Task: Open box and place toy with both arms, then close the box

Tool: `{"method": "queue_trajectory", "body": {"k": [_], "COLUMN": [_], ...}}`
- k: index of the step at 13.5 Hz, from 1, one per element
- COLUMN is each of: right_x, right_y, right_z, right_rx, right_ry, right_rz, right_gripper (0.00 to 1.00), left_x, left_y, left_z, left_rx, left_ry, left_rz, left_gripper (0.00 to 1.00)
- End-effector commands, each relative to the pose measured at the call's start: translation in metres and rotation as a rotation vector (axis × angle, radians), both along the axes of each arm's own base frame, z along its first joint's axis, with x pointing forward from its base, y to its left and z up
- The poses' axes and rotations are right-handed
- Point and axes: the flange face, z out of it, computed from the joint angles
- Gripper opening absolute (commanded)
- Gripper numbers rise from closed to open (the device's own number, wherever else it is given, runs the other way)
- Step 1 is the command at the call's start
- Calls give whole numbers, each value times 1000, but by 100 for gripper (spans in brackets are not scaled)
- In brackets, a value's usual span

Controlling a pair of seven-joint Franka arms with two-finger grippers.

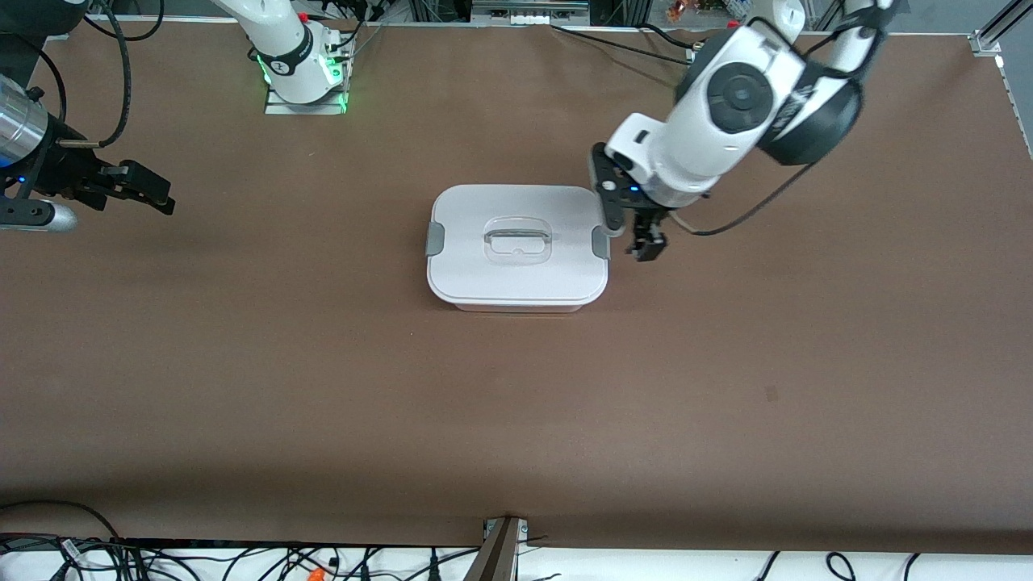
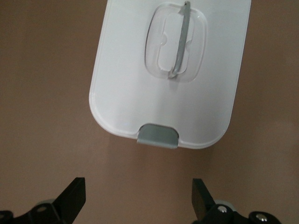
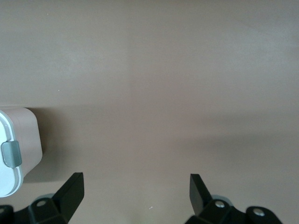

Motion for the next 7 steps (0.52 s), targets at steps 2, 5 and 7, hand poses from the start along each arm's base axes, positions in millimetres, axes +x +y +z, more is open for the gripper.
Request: {"method": "queue_trajectory", "body": {"k": [2,5,7], "right_x": [0,0,-1], "right_y": [0,3,2], "right_z": [5,6,6], "right_rx": [21,21,21], "right_ry": [1,0,1], "right_rz": [-14,-8,-10], "right_gripper": [100,100,100], "left_x": [41,57,55], "left_y": [64,107,120], "left_z": [56,71,82], "left_rx": [10,26,38], "left_ry": [22,80,74], "left_rz": [117,170,191], "left_gripper": [100,100,100]}}
